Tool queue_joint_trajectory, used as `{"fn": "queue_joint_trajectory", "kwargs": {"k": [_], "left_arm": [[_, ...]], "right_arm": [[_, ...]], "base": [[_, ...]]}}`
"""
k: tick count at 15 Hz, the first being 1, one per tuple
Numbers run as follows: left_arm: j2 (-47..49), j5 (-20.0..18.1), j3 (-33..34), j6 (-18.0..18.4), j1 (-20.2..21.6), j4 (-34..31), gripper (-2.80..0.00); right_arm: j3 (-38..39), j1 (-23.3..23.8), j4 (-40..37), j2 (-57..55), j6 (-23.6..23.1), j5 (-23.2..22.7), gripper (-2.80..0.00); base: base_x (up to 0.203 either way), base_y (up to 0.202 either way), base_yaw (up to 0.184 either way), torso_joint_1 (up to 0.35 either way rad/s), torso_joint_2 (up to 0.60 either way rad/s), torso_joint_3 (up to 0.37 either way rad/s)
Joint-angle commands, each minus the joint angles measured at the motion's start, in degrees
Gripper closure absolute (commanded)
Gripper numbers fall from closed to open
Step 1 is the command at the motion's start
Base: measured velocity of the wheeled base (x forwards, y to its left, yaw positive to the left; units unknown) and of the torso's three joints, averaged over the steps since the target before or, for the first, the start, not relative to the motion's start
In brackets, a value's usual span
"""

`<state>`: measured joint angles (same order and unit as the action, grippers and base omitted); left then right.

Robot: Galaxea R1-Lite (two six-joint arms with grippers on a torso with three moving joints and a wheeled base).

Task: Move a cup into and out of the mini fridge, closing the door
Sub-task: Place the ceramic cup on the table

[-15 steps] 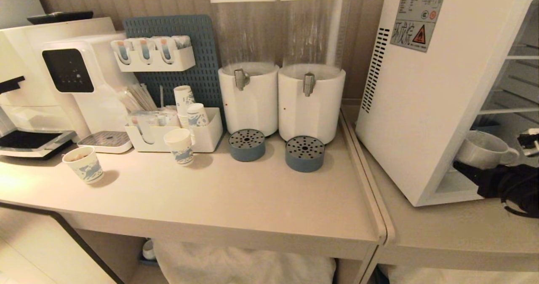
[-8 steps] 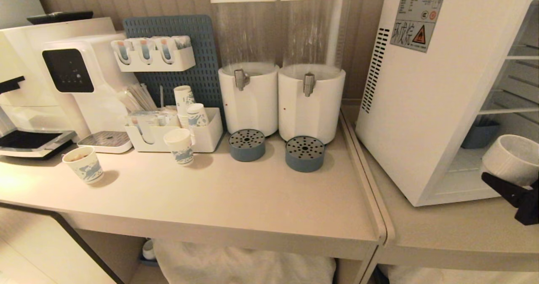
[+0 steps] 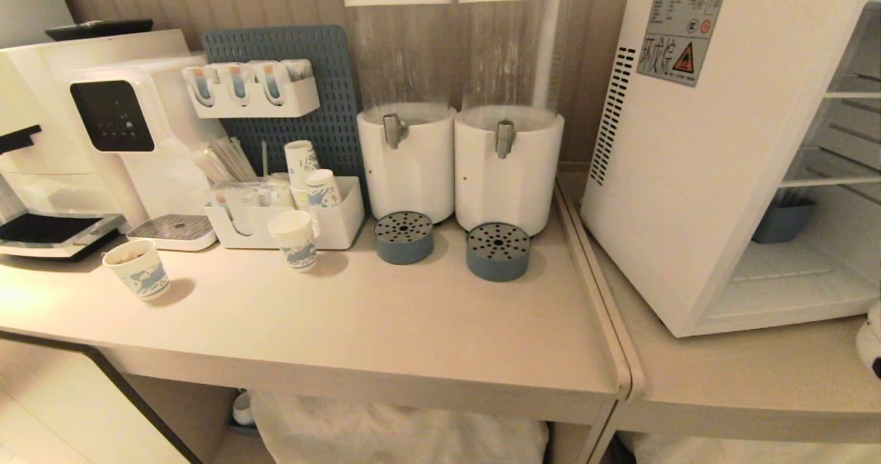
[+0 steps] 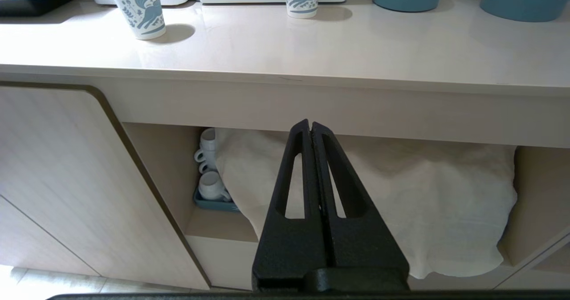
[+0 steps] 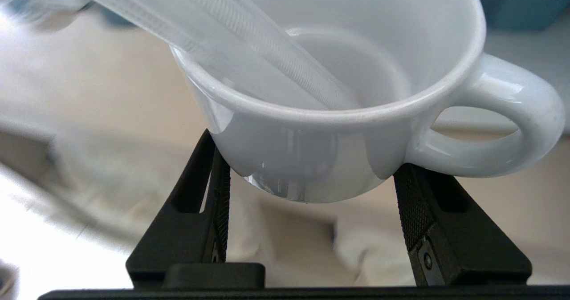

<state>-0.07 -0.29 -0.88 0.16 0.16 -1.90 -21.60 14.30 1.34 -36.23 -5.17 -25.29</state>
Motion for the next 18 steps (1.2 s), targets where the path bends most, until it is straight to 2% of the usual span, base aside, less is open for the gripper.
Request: {"fn": "queue_joint_trajectory", "kwargs": {"k": [1, 6, 10, 12, 14, 18], "left_arm": [[0.1, 0.0, 0.0, 0.0, 0.0, 0.0, 0.00], [0.1, 0.0, 0.0, -0.1, 0.0, 0.0, 0.00], [0.1, 0.0, 0.0, -0.1, 0.0, 0.0, 0.00], [0.1, 0.0, 0.0, 0.0, 0.0, 0.0, 0.00], [0.1, 0.0, 0.0, -0.1, 0.0, 0.1, 0.00], [0.1, 0.0, 0.0, -0.1, 0.0, 0.1, 0.00]], "right_arm": [[-0.9, -1.0, -5.8, 7.7, -0.1, -0.5, 0.00], [-1.3, -8.9, -15.0, 17.3, 0.2, 0.5, 0.00], [0.2, -13.3, -18.4, 28.4, 0.7, 6.7, 0.00], [1.6, -13.9, -18.3, 34.1, 3.0, 10.1, 0.00], [4.7, -14.0, -14.4, 35.2, 5.3, 19.6, 0.00], [18.4, -14.0, 3.4, 36.1, 5.8, 28.1, 0.00]], "base": [[0.000, 0.000, 0.000, 0.000, 0.00, 0.000], [0.000, 0.000, 0.000, 0.000, 0.00, 0.000], [0.000, 0.000, 0.000, 0.000, 0.00, 0.000], [0.000, 0.000, 0.000, 0.000, 0.00, 0.000], [0.000, 0.000, 0.000, 0.000, 0.00, 0.000], [0.000, 0.000, 0.000, 0.000, 0.00, 0.000]]}}
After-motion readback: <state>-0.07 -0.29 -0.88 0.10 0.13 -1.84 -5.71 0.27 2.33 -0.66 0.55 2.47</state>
